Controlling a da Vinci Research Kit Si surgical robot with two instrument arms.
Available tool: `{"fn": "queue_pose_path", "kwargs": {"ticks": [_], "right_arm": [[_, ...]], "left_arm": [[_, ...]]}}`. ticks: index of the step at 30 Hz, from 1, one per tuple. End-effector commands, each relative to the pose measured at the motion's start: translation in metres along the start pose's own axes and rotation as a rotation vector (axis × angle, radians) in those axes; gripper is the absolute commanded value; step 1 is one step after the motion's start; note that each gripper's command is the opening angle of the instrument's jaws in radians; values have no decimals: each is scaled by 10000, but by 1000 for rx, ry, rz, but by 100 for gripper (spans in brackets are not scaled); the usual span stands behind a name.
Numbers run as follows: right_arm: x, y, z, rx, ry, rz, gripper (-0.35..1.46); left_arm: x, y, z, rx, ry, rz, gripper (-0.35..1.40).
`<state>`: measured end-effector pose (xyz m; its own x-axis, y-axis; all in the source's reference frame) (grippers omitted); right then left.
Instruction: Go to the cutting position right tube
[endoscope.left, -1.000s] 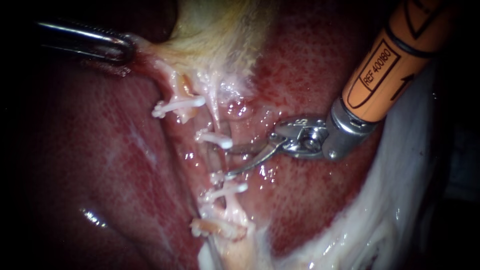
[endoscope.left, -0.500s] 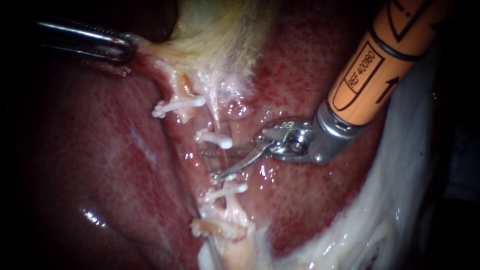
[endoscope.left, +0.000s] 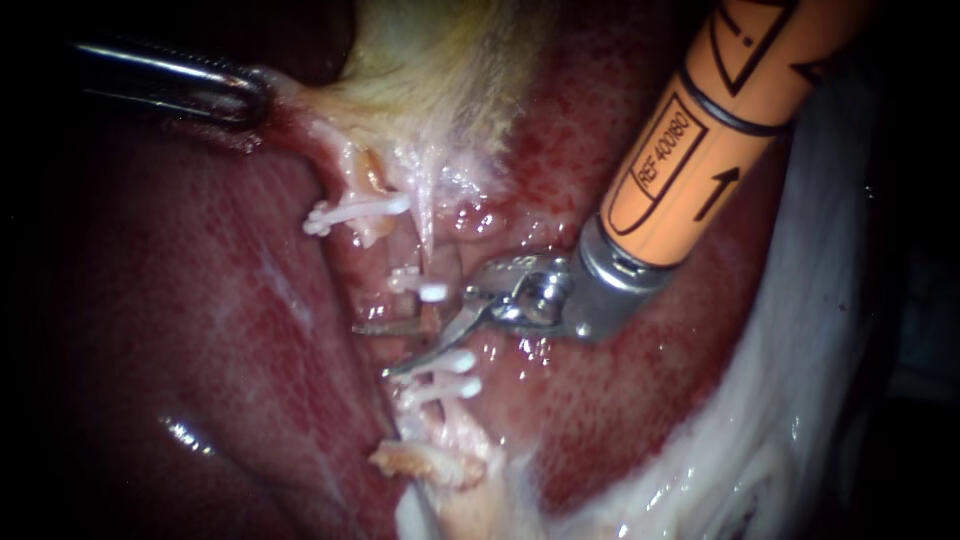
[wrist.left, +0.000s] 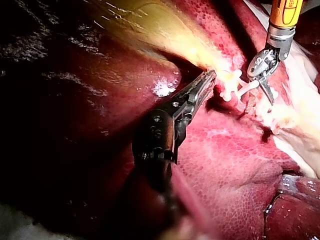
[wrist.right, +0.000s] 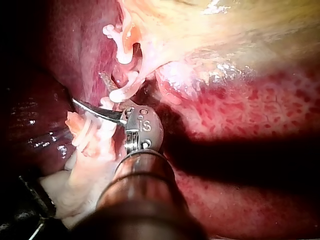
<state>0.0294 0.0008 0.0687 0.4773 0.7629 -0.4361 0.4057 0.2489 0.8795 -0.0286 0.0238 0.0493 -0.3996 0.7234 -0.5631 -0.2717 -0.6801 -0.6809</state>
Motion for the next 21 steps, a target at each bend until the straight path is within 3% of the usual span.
{"fn": "queue_pose_path", "kwargs": {"ticks": [1,7,16,21], "right_arm": [[1,1,0,-5,7,-1,124],[5,-3,2,-7,15,0,124],[20,-28,7,3,24,7,124],[25,-34,8,8,28,9,124]], "left_arm": [[0,0,0,0,0,0,-35],[0,0,0,0,0,0,-35],[0,0,0,0,0,0,-35],[0,0,0,0,0,0,-35]]}}
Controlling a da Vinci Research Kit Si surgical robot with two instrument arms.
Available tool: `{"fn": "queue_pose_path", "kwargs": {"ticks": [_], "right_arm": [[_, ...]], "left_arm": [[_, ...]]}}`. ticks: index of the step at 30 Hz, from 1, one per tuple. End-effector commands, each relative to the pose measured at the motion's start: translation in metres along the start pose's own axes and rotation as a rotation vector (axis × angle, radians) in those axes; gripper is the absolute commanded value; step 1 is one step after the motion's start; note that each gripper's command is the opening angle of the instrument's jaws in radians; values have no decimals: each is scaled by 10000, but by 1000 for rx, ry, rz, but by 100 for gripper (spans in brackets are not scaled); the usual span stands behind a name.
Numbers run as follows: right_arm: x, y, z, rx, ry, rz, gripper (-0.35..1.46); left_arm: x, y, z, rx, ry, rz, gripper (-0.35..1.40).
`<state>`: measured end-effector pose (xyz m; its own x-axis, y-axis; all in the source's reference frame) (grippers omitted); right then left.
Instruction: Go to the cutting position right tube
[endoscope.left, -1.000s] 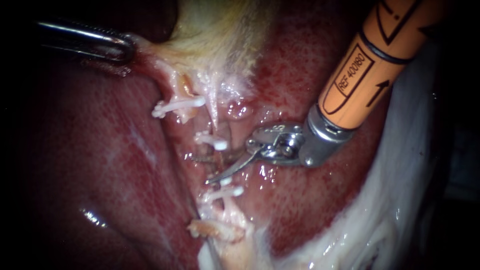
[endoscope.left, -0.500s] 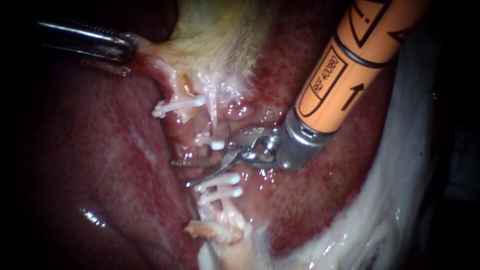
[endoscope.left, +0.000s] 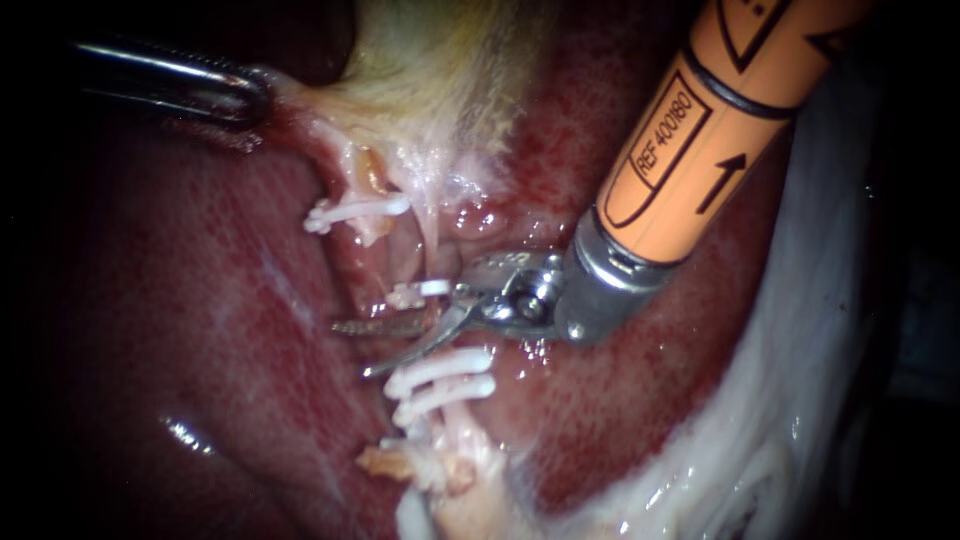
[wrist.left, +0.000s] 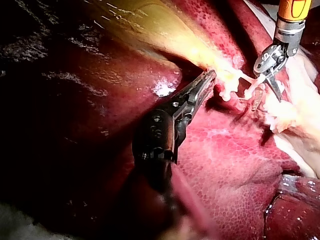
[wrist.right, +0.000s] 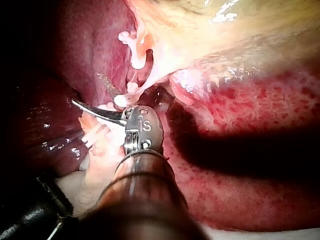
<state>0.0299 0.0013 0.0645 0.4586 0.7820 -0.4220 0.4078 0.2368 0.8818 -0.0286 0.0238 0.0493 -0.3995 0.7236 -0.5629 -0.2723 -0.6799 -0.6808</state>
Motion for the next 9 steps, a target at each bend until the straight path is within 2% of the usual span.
{"fn": "queue_pose_path", "kwargs": {"ticks": [1,9], "right_arm": [[0,0,0,0,-1,0,124],[-2,2,0,-1,-2,-1,124]], "left_arm": [[0,0,0,-1,0,0,-35],[0,0,0,-1,0,0,-35]]}}
